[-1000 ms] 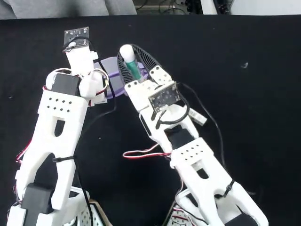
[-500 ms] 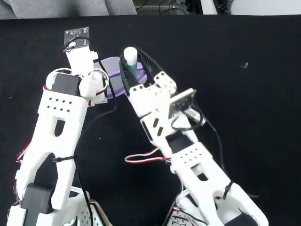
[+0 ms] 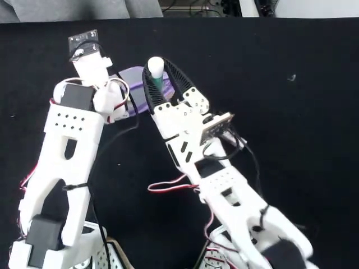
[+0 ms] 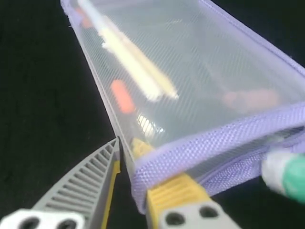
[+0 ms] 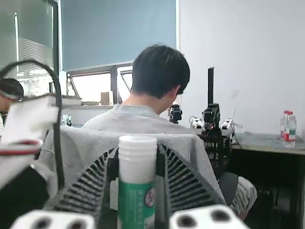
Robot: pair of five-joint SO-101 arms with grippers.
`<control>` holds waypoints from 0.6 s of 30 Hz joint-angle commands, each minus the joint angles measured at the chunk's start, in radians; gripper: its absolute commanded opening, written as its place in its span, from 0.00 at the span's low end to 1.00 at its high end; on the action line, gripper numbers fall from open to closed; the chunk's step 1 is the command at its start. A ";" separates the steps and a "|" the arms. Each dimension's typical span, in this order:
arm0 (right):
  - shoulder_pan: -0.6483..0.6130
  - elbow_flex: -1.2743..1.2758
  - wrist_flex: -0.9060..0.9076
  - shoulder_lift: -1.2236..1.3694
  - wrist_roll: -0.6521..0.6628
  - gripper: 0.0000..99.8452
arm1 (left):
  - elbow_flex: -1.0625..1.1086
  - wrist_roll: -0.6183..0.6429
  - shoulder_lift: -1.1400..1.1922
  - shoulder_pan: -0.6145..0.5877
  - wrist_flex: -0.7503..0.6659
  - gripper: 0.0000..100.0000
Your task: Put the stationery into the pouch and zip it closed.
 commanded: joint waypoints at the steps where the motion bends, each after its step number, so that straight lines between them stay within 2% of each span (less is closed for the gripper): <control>1: -0.018 -0.033 -0.181 0.108 0.060 0.01 | -0.091 0.075 0.012 0.031 0.098 0.03; 9: -0.017 0.030 -0.422 0.249 0.106 0.01 | -0.087 0.106 0.014 0.028 0.100 0.03; 16: -0.014 0.071 -0.439 0.283 0.100 0.02 | -0.090 0.106 0.014 0.025 0.100 0.03; 18: -0.014 0.081 -0.443 0.289 0.100 0.05 | -0.090 0.106 0.014 0.025 0.100 0.03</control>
